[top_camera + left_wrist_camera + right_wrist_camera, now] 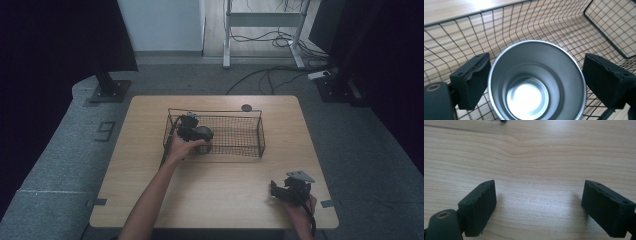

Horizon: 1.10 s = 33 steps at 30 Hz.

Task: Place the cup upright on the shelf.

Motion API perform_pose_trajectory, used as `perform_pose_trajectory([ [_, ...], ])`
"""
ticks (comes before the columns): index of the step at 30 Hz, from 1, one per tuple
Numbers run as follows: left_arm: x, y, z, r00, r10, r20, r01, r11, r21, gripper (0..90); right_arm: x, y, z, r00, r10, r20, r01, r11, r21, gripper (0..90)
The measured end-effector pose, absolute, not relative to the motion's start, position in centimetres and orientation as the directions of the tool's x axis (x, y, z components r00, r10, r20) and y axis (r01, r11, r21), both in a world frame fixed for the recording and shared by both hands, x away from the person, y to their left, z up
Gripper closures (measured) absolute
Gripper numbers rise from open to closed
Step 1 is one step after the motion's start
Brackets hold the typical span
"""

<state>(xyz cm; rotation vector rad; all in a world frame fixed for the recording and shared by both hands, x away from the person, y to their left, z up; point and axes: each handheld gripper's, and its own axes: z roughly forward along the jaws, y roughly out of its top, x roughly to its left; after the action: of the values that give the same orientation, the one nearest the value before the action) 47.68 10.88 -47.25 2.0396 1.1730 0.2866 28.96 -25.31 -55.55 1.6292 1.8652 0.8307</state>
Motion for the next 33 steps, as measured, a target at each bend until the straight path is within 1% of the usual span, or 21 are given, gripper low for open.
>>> perform_pose_trajectory([
  [6,46.8,12.3,-45.4,0.557,0.811,-0.180,0.612,-0.255,0.748,10.0,29.0,-25.3,-55.5,-0.138,0.990,0.009,0.669,0.087,0.738,12.3],
  [14,44.4,13.9,-43.1,0.593,0.792,-0.149,0.545,-0.258,0.798,10.1,29.0,-25.3,-55.5,-0.138,0.990,0.009,0.669,0.087,0.738,12.3],
  [18,43.0,14.7,-42.5,0.611,0.777,-0.149,0.518,-0.250,0.818,10.1,29.0,-25.3,-55.5,-0.138,0.990,0.009,0.669,0.087,0.738,12.3],
  [25,40.7,16.0,-42.9,0.644,0.751,-0.146,0.498,-0.267,0.825,10.2,29.0,-25.3,-55.5,-0.138,0.990,0.008,0.670,0.087,0.737,12.3],
  [33,37.6,17.5,-44.3,0.654,0.745,-0.135,0.485,-0.275,0.830,11.3,29.0,-25.3,-55.5,-0.137,0.991,0.010,0.670,0.085,0.737,12.3],
])
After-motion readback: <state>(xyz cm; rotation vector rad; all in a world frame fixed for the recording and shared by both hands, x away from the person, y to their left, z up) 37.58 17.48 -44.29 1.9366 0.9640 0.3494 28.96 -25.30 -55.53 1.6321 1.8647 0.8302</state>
